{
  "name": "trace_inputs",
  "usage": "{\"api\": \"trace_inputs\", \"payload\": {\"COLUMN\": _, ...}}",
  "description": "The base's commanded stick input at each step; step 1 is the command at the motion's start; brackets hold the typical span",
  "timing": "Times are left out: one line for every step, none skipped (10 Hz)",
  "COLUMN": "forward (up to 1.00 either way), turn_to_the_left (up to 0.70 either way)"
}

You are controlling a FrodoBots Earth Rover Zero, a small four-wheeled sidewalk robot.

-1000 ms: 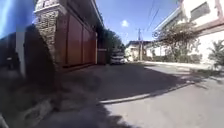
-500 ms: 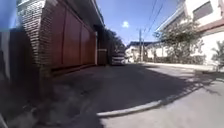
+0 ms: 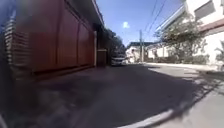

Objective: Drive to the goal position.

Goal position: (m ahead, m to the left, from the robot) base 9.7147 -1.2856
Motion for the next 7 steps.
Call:
{"api": "trace_inputs", "payload": {"forward": 0.70, "turn_to_the_left": 0.00}}
{"api": "trace_inputs", "payload": {"forward": 0.70, "turn_to_the_left": 0.00}}
{"api": "trace_inputs", "payload": {"forward": 0.70, "turn_to_the_left": 0.00}}
{"api": "trace_inputs", "payload": {"forward": 0.70, "turn_to_the_left": 0.00}}
{"api": "trace_inputs", "payload": {"forward": 0.70, "turn_to_the_left": 0.00}}
{"api": "trace_inputs", "payload": {"forward": 0.70, "turn_to_the_left": 0.00}}
{"api": "trace_inputs", "payload": {"forward": 0.70, "turn_to_the_left": 0.00}}
